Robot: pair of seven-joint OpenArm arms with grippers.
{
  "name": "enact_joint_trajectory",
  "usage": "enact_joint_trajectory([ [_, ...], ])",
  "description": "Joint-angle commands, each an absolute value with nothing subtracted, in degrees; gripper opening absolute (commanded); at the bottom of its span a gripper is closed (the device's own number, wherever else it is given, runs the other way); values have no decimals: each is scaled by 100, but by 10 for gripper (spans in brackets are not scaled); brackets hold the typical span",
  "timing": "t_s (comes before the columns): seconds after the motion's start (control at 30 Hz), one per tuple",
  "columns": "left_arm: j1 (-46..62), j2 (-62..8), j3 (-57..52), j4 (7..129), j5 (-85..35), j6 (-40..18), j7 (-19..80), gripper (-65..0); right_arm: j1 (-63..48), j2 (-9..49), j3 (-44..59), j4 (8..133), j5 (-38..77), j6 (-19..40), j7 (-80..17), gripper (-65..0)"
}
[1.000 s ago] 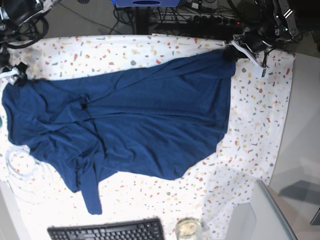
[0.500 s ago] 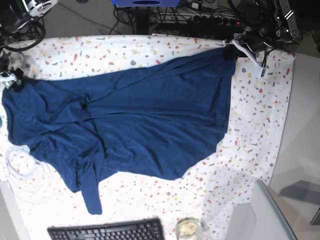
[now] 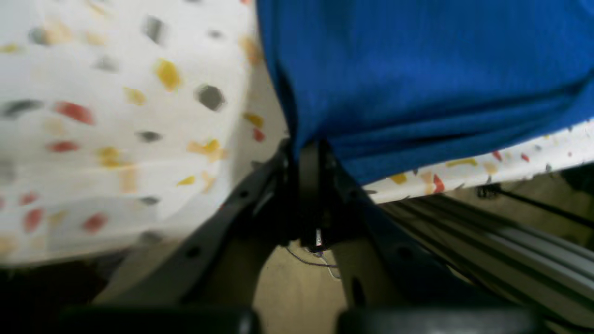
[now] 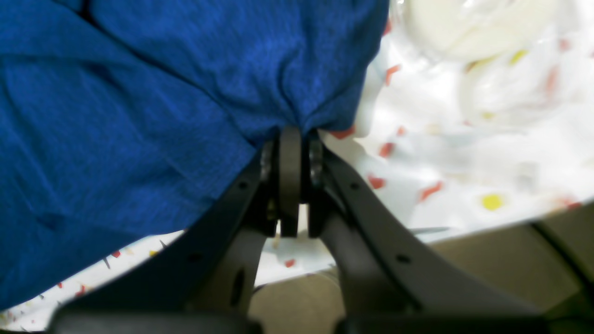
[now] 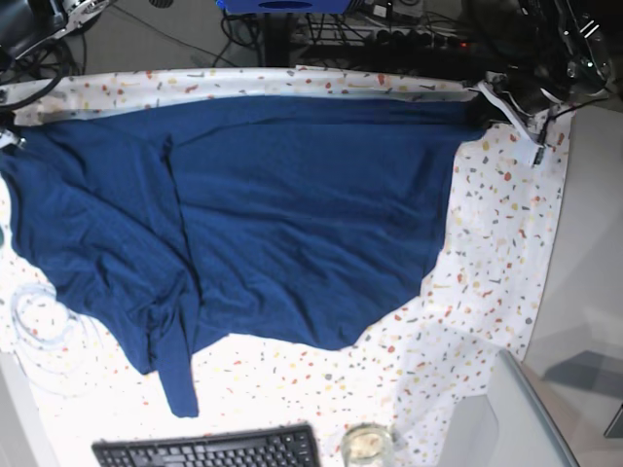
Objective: Layout the t-shirt on the table in an organized manner, then fold the t-shirt properly
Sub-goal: 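Pull the held shirt edge apart with both grippers to stretch it, then hold the shirt edge taut with both grippers and drag it across the cloth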
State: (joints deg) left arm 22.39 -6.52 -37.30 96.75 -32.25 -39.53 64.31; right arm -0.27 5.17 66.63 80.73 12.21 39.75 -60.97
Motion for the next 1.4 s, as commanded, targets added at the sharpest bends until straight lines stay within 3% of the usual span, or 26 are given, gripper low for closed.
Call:
enact_joint_trajectory([
  [0.0,2255,-725,-3855,9877,-3257,-4000,6448,-650,-57,629,6686,8277,1226,4000,-6132,-650],
  [0.23,2475,-752,-3890,10114,-3257,-4000,6536,-650,-330,681,6668,8365,1226,3582,-6360,-650],
  [0.57,2844,-752,-3890,10149,-3257,-4000,6536,-650,-514,787,5991,8347,1033,3380,-6334,-650],
  [1.17,3081,-875,-3890,10440,-3257,-4000,6536,-650,-549,778,5956,8365,980,3354,-6413,-650],
  [1.27,3055,-857,-3881,10440,-3257,-4000,6536,-650,-514,778,5947,8374,796,3108,-6466,-650],
  [1.37,2923,-866,-3644,10431,-3257,-3591,6536,-650,-479,734,5692,8382,752,3011,-6431,-650],
])
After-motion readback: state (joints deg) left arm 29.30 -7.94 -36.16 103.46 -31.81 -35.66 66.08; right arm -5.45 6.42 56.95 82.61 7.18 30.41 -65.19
